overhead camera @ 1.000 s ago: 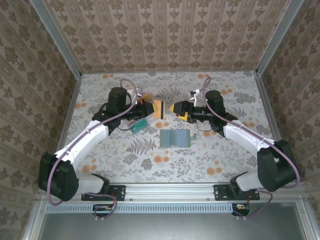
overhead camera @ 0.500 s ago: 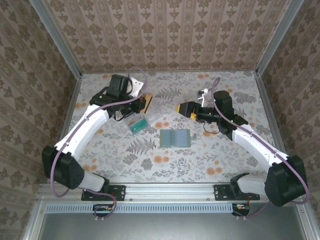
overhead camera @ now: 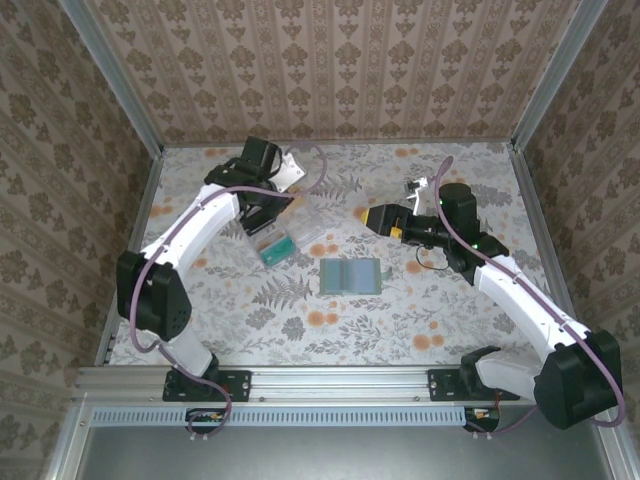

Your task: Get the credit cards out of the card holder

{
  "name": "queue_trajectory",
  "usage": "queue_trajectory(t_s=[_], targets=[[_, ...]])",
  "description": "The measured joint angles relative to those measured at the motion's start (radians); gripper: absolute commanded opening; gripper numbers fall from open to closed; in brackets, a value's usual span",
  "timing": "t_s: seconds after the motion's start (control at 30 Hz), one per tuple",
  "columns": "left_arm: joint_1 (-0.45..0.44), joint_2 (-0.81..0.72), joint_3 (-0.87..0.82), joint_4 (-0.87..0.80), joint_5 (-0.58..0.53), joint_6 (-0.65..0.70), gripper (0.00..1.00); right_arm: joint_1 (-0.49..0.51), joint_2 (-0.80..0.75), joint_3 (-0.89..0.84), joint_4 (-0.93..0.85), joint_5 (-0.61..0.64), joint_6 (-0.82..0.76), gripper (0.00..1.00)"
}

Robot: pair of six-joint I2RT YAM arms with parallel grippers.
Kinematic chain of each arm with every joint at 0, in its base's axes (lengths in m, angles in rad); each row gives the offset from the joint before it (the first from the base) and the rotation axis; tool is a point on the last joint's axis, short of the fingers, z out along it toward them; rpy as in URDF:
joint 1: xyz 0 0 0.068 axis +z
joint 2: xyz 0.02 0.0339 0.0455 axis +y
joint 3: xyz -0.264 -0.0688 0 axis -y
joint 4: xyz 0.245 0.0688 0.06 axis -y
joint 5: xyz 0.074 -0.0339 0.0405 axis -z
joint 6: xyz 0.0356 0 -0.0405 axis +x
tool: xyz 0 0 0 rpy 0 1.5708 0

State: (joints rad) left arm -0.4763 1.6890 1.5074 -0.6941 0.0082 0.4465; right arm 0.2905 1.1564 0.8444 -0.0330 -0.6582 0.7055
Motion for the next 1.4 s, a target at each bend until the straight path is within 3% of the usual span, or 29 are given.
queue_trajectory(t_s=[0.4, 1.0, 1.07, 1.17, 1.27, 1.4], targets=[[-0.035, 0.117, 0.065, 0.017, -0.063, 0.097, 0.00, -0.003, 0.000, 0.000, -0.021, 0.001, 0.000, 1.00], [-0.033, 0.196, 0.104, 0.039, -0.095, 0.127, 0.00, -0.005, 0.010, -0.004, -0.021, 0.001, 0.000, 1.00], [-0.033, 0.196, 0.104, 0.040, -0.095, 0.127, 0.07, -0.005, 0.016, -0.004, -0.021, 0.000, 0.000, 1.00], [-0.033, 0.197, 0.104, 0.040, -0.095, 0.131, 0.09, -0.005, 0.024, -0.005, -0.021, 0.000, 0.000, 1.00], [-0.033, 0.199, 0.104, 0.042, -0.097, 0.137, 0.23, -0.005, 0.030, -0.005, -0.021, 0.000, 0.000, 1.00], [-0.032, 0.219, 0.104, 0.044, -0.111, 0.143, 0.32, -0.005, 0.035, -0.005, -0.021, 0.000, 0.000, 1.00]])
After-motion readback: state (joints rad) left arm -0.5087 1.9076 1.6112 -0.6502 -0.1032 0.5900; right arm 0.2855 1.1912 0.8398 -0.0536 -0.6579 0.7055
